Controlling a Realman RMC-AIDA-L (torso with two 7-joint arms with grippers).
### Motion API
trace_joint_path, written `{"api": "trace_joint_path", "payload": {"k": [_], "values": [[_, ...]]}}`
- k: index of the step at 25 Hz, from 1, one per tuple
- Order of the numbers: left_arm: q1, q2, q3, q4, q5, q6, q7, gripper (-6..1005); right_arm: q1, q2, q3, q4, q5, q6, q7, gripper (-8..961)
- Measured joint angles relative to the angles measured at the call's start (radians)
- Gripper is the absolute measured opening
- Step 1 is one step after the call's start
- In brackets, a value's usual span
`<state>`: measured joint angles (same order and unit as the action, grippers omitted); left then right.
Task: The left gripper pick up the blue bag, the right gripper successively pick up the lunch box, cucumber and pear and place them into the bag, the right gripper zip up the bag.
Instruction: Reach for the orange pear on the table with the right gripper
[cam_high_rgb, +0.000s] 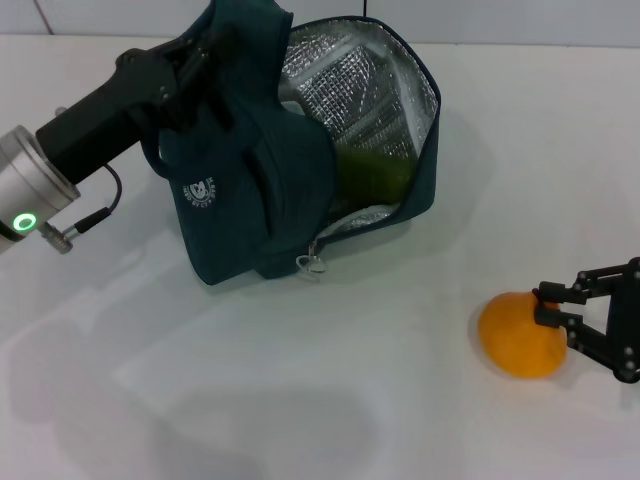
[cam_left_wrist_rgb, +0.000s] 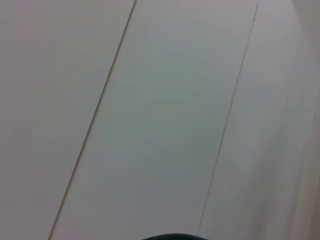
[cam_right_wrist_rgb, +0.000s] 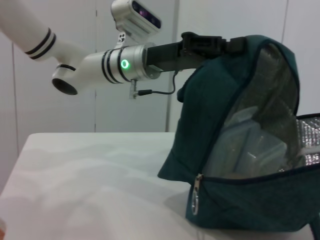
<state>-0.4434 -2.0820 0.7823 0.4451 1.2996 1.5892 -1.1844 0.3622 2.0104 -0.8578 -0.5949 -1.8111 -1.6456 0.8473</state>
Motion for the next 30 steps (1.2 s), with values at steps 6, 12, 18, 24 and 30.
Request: {"api": "trace_joint_path", "payload": {"k": [6,12,18,24,30], "values": [[0.000,0.000,0.000,0.000,0.000,-0.001,0.000,43,0.000,0.000,0.000,0.001,0.006,-0.003,0.000,181],[-0.001,0.000,0.000,0.000,-0.002,-0.002,0.001,43,-0.017,0.001,0.001,0.017,0.028,-0.041,-0.081,188],[-0.001,-0.001,0.000,0.000,-0.001,-0.002,0.002,43,-0.053,-0.005,0.002,0.048,0.125,-0.077,-0.166,330],[-0.002,-0.001,0.000,0.000,0.001,-0.001,0.002,43,-0.065,-0.003,0.002,0.066,0.136,-0.076,-0.213,360],[-0.002,-0.001,0.000,0.000,0.003,0.000,0.002,43,-0.062,-0.003,0.002,0.102,0.140,-0.069,-0.251,363]]}}
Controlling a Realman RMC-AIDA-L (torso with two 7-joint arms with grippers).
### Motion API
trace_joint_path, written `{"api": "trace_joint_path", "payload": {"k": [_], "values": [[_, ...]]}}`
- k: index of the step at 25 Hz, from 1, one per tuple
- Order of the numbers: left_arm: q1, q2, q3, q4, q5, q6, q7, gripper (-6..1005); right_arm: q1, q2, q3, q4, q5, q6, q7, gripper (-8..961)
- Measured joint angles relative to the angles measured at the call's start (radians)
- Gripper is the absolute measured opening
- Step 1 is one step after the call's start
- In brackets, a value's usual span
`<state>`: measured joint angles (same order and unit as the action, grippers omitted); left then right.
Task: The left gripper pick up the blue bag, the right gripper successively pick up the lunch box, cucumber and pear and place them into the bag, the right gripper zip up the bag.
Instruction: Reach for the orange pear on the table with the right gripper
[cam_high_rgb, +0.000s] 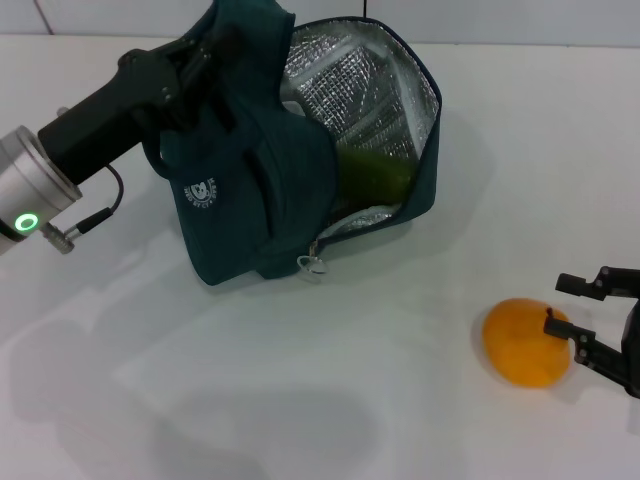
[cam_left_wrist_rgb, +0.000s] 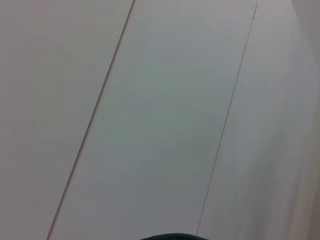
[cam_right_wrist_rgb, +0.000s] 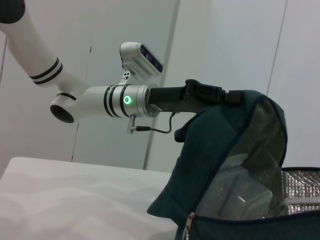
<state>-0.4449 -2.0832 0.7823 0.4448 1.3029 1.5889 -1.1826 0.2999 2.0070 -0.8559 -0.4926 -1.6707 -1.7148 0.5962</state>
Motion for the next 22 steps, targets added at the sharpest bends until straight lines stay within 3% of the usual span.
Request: {"api": "trace_joint_path", "payload": {"k": [20,22], "values": [[-0.001,0.000,0.002,0.000,0.001,0.000,0.000,43,0.013,0.001,-0.012,0.028,-0.012,0.040,0.004,352],[-0.002,0.000,0.002,0.000,0.001,0.000,0.000,43,0.017,0.001,-0.012,0.037,-0.012,0.045,0.006,308]]}}
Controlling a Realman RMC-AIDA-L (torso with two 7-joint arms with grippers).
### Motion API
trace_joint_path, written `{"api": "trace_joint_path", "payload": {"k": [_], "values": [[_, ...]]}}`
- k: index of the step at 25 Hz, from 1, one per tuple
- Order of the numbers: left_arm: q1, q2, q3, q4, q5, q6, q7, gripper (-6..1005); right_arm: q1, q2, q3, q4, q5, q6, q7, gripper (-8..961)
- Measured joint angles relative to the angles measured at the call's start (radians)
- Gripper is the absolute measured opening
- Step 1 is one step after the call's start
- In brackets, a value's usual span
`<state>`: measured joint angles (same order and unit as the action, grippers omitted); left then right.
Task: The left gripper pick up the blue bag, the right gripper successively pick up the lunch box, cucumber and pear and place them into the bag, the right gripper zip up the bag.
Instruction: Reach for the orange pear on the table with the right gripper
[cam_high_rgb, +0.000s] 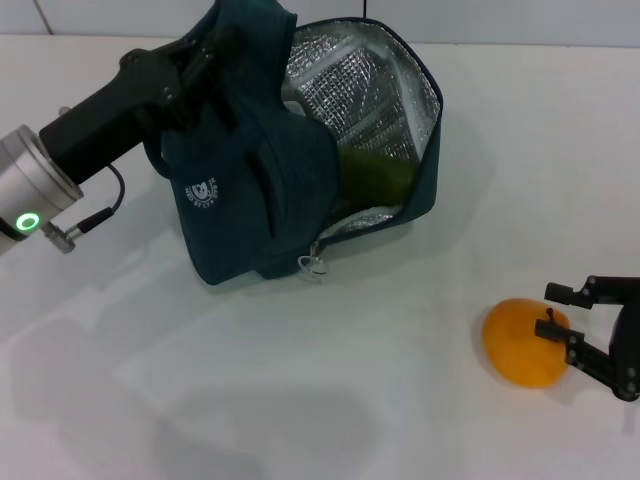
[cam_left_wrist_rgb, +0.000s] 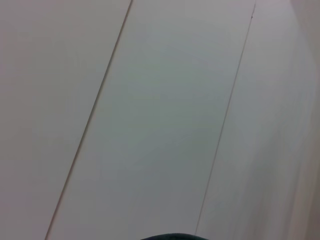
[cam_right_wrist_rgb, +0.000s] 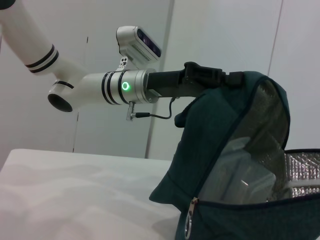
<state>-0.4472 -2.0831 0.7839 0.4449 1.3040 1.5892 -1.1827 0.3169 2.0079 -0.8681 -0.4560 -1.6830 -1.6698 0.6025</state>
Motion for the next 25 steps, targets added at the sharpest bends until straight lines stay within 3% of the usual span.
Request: {"api": "trace_joint_path", "payload": {"k": [4,25], "values": [[-0.001,0.001,0.000,0.001,0.000,0.000,0.000,43,0.012,0.000,0.003,0.018,0.000,0.006,0.003,221],[-0.005,0.002,0.000,0.002,0.000,0.000,0.000,43,0.034,-0.009,-0.002,0.029,-0.024,0.020,0.040,114]]}}
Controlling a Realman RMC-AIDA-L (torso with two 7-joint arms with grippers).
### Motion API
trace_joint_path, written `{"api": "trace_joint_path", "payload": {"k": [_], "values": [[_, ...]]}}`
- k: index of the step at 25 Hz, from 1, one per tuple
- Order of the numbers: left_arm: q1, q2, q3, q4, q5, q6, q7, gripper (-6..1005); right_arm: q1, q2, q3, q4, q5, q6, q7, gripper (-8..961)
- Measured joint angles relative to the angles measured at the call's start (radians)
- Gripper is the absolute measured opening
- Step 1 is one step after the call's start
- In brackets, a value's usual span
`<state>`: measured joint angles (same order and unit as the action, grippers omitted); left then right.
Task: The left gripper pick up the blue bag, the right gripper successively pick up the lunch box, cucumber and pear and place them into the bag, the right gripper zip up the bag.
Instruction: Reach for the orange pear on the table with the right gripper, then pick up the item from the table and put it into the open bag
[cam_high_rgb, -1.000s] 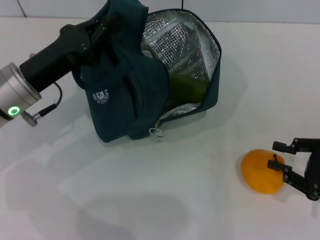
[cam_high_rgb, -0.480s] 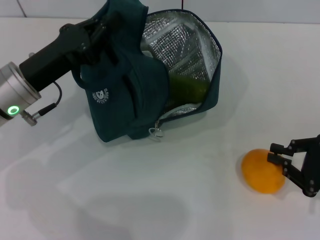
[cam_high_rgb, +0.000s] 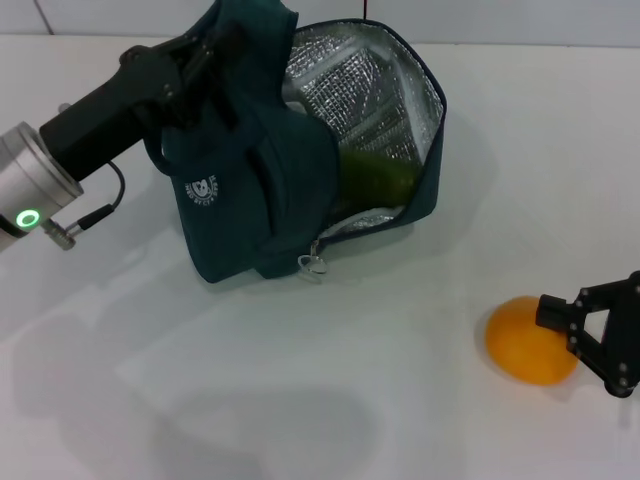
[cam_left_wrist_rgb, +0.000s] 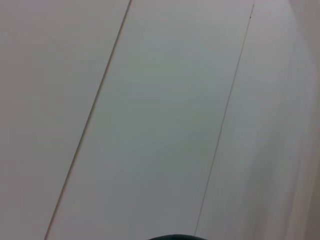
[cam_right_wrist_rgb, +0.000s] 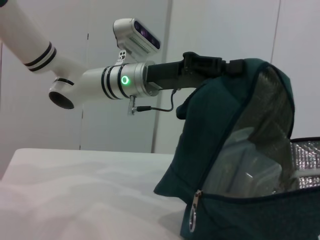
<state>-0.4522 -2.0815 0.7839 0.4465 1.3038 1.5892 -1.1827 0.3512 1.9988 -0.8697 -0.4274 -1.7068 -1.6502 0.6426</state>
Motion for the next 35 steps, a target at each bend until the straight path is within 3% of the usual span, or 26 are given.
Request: {"api": "trace_joint_path", "payload": {"k": [3,10,18,24,25,35], "values": [[-0.002,0.000,0.000,0.000,0.000,0.000,0.000,43,0.000,-0.001,0.000,-0.002,-0.004,-0.004,-0.003,29],[-0.002,0.000,0.000,0.000,0.000,0.000,0.000,43,0.000,-0.007,0.022,-0.008,0.018,-0.072,-0.017,35],[0.002,0.000,0.000,0.000,0.000,0.000,0.002,43,0.022,0.017,0.087,0.015,0.230,-0.108,-0.042,42],[0.002,-0.001,0.003,-0.002,0.000,0.000,0.015,43,0.261,0.024,0.089,0.106,0.321,-0.063,0.062,48],[0.001,-0.001,0.005,-0.004,0.000,0.000,0.015,43,0.261,0.024,0.089,0.106,0.321,-0.063,0.062,49],[-0.019,-0.004,0.016,-0.011,0.000,0.002,0.026,43,0.513,0.029,0.024,0.130,0.372,0.174,0.187,58]]}}
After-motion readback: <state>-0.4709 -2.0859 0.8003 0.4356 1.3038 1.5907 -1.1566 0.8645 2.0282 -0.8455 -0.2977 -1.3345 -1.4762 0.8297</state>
